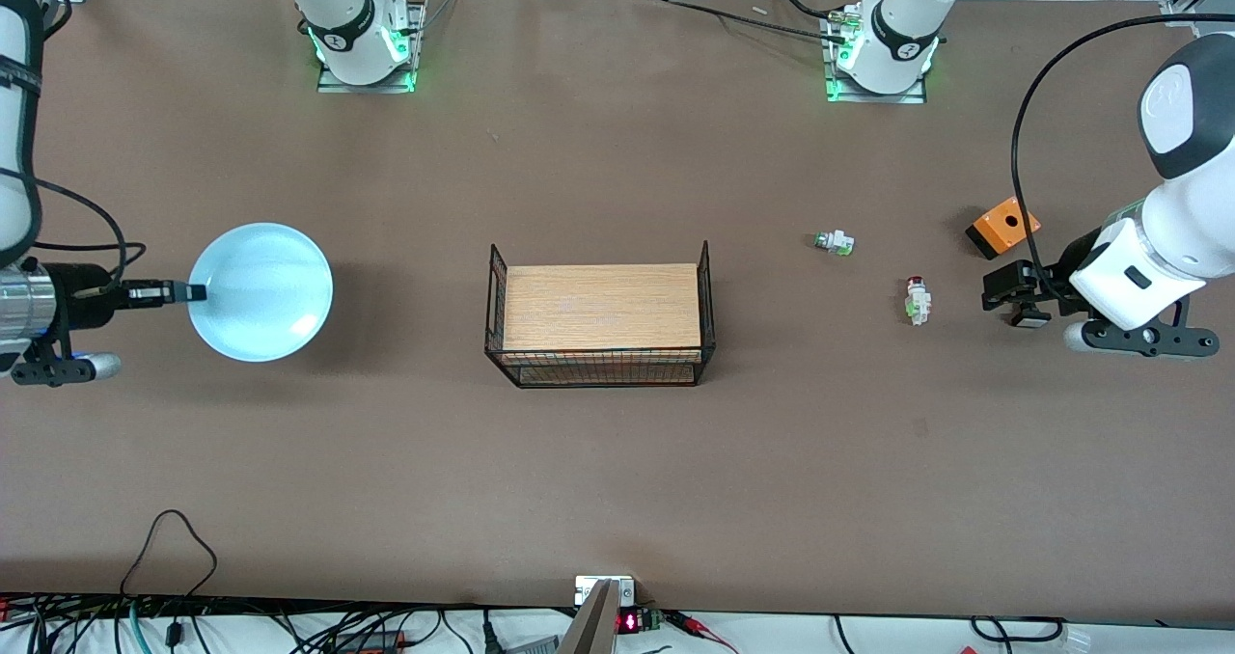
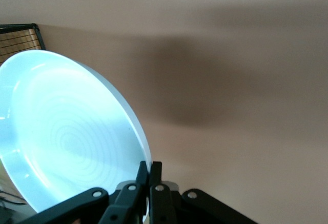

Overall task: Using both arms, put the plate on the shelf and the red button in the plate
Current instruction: 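Lift the blue plate off the table with the right gripper, then carry the plate over the wire basket with the right gripper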

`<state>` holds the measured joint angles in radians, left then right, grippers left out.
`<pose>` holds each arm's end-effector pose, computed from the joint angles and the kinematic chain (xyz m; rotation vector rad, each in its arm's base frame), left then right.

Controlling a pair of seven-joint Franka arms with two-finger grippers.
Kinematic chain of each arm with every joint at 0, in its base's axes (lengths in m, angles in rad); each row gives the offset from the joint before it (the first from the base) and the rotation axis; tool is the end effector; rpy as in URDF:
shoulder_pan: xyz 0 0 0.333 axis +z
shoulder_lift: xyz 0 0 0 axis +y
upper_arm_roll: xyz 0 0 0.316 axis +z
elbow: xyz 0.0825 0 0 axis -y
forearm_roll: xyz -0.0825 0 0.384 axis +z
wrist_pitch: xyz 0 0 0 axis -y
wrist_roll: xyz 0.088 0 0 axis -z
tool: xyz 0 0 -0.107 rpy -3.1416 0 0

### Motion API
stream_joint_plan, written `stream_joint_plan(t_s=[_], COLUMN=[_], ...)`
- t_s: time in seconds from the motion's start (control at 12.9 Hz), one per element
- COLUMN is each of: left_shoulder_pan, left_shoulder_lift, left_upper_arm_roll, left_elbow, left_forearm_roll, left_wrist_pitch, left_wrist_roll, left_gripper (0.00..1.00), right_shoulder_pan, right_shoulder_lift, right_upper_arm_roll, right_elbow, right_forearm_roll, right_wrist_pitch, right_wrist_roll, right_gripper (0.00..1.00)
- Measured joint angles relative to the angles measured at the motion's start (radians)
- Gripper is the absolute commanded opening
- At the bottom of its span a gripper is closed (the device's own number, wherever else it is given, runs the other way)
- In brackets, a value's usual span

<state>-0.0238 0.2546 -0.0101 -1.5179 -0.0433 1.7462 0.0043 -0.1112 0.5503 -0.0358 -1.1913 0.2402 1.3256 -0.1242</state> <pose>0.6369 -0.0248 0.5128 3.0963 -0.0461 -0.0417 0.6637 -0.0625 0.4450 -2.8147 0.0173 0.5454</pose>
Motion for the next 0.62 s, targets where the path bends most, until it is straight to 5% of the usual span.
stream_joint_plan(t_s=[0.62], left_shoulder_pan=[-0.054], left_shoulder_lift=[0.032], left_upper_arm_roll=[-0.019], left_elbow=[-0.001], left_forearm_roll=[-0.001], left_wrist_pitch=[0.004], left_wrist_roll=[-0.004], left_gripper=[1.0], right_shoulder_pan=[0.218], right_shoulder_lift=[-0.103], right_upper_arm_roll=[0.014], right_elbow=[0.063], right_forearm_roll=[0.107], right_wrist_pitch=[-0.07], right_wrist_roll=[0.441], right_gripper=[0.0])
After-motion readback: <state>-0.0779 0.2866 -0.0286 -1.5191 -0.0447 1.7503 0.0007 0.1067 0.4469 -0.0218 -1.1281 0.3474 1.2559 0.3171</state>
